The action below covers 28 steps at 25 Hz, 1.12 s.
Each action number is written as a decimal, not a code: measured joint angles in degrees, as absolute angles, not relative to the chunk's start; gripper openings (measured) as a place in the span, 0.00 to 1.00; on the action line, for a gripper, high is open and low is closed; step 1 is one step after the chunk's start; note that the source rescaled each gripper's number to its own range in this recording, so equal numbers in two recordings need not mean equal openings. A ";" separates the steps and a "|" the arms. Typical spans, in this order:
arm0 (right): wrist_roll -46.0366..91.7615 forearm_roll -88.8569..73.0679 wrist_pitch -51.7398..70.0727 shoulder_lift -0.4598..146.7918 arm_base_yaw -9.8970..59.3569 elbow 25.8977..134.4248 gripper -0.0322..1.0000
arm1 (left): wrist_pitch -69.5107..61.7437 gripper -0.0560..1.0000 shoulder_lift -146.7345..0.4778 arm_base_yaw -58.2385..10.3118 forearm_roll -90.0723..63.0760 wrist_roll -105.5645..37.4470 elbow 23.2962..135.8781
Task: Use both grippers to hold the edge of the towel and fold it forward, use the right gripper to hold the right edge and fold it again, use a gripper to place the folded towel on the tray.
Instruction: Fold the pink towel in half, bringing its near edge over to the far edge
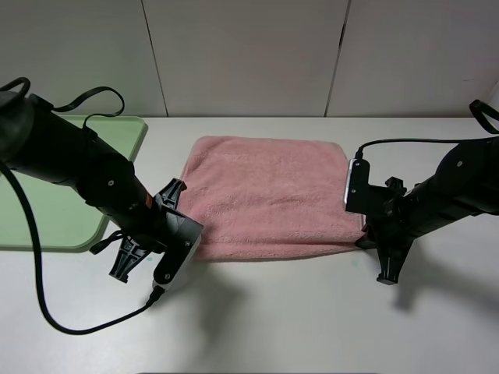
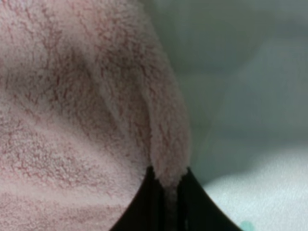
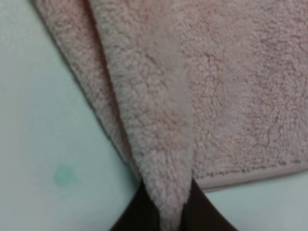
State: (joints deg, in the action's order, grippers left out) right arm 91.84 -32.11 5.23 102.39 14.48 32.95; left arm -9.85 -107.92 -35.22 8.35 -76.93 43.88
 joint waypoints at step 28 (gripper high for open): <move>85.65 -28.44 19.87 85.60 14.48 32.46 0.03 | -18.73 0.05 -91.61 -35.22 8.72 -73.72 43.75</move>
State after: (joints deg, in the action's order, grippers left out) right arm 85.65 -28.44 19.87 85.60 14.48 32.46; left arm -18.73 -91.61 -35.22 8.72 -73.72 43.75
